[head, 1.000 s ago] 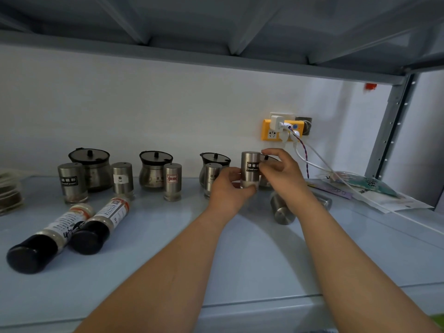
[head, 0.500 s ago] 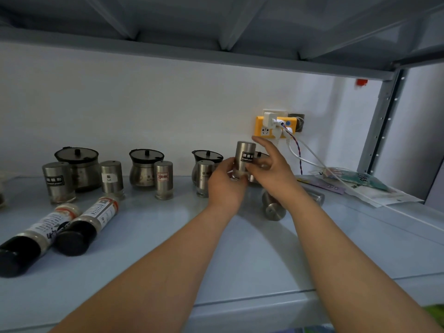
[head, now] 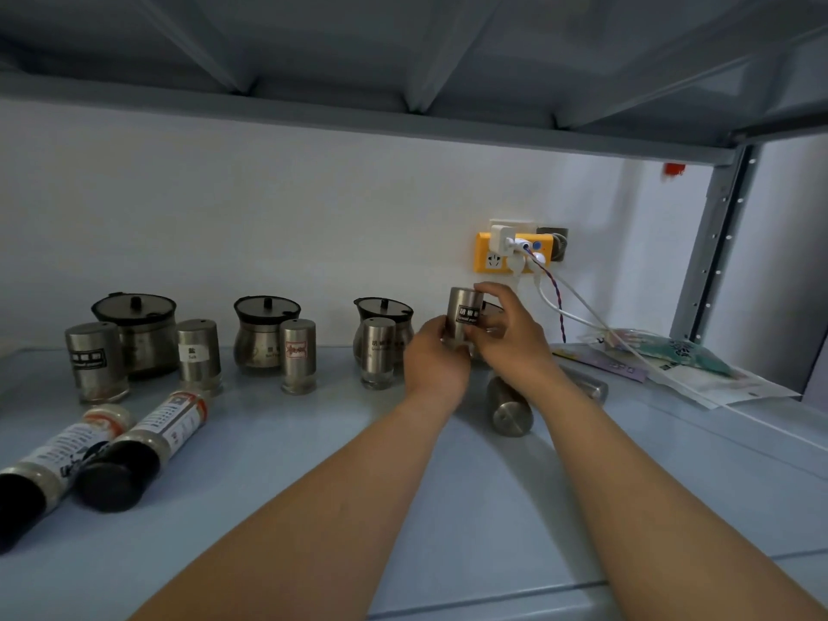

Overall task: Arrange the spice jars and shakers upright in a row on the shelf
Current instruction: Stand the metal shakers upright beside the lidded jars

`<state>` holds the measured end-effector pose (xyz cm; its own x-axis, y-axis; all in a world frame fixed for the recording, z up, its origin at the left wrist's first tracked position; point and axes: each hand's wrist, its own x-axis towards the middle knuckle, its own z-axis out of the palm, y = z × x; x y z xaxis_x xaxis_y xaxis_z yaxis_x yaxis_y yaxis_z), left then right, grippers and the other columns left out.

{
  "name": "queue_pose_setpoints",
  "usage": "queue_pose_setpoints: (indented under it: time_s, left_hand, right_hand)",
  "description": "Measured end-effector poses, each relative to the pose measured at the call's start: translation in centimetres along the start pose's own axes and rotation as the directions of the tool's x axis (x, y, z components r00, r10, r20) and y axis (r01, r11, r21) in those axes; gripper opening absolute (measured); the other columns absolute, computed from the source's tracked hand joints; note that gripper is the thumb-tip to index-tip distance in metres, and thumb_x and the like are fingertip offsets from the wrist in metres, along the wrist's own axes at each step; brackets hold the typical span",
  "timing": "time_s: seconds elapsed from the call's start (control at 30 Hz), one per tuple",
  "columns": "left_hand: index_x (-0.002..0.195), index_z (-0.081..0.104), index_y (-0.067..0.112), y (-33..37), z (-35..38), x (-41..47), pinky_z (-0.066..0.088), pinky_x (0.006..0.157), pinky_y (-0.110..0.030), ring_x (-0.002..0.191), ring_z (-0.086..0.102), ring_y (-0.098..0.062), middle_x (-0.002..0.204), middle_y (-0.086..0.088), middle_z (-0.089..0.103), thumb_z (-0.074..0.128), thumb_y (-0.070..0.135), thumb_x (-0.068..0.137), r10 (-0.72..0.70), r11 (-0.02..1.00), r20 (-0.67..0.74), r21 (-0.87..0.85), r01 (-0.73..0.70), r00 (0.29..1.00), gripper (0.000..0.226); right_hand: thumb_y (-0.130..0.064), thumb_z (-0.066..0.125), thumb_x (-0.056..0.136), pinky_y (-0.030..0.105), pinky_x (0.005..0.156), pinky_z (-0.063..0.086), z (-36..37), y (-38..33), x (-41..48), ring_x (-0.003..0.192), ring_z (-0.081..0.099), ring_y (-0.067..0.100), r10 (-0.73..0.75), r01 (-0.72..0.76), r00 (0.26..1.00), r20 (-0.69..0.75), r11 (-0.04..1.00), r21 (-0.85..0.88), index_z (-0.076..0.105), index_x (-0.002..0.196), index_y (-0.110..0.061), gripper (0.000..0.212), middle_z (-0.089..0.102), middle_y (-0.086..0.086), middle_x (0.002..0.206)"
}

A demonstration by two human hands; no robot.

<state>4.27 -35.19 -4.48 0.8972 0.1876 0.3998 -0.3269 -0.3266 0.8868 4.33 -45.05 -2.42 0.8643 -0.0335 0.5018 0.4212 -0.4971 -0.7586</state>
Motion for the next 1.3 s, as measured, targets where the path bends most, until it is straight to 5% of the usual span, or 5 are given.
queue_pose_setpoints:
  time_s: [0.17,0.37,0.67,1.07,1.3]
  left_hand:
    - [0.109,0.063,0.015,-0.4,0.4,0.0,0.035,0.069,-0.02,0.09,0.058,-0.016,0.104,-0.003,0.067,0.048,0.01,0.087,0.011,0.996,0.029,0.086,-0.014,1.0,0.027]
    - [0.107,0.062,0.011,-1.8,0.1,0.0,0.046,0.086,-0.031,0.106,0.058,-0.028,0.113,-0.012,0.062,0.047,0.006,0.087,-0.016,0.987,0.107,0.162,-0.001,0.994,0.026]
    - [0.107,0.062,0.002,-1.9,-0.3,-0.5,0.048,0.087,-0.036,0.103,0.06,-0.03,0.109,-0.015,0.065,0.048,0.005,0.087,-0.059,0.986,0.188,0.162,0.028,0.98,0.024]
    - [0.111,0.058,0.003,-2.1,-0.3,-0.4,0.042,0.081,-0.026,0.107,0.059,-0.028,0.117,-0.014,0.062,0.051,0.005,0.087,-0.099,0.992,0.164,0.099,0.084,0.981,0.026]
    - [0.114,0.059,0.004,-2.2,-0.3,-0.3,0.04,0.08,-0.024,0.108,0.059,-0.028,0.118,-0.014,0.063,0.051,0.006,0.087,-0.101,0.99,0.165,0.111,0.084,0.981,0.028]
  right_hand:
    - [-0.01,0.062,0.085,0.006,0.06,0.039,-0.3,0.5,0.2,0.075,0.052,-0.009,-0.012,0.013,1.0,0.029,0.999,-0.052,0.048,0.122,-0.035,0.047,0.059,-0.008,0.093]
    - [-0.009,0.062,0.083,0.011,0.066,0.042,-0.1,1.3,0.2,0.089,0.059,0.01,-0.015,0.025,0.995,0.102,0.994,-0.105,0.049,0.118,-0.033,0.045,0.062,-0.004,0.098]
    - [-0.014,0.072,0.076,0.022,0.084,0.044,0.1,2.1,0.4,0.104,0.062,0.016,0.015,0.0,0.991,0.131,0.994,-0.112,0.045,0.132,-0.032,0.064,0.064,0.003,0.119]
    - [-0.024,0.072,0.074,0.011,0.064,0.032,0.5,3.2,1.7,0.094,0.055,0.012,0.097,-0.062,0.988,0.124,0.964,-0.26,0.057,0.115,-0.024,0.044,0.063,-0.003,0.114]
    - [-0.018,0.073,0.075,0.024,0.081,0.037,0.3,2.9,1.3,0.102,0.058,0.016,0.111,-0.087,0.987,0.114,0.976,-0.199,0.057,0.117,-0.024,0.046,0.063,-0.001,0.119]
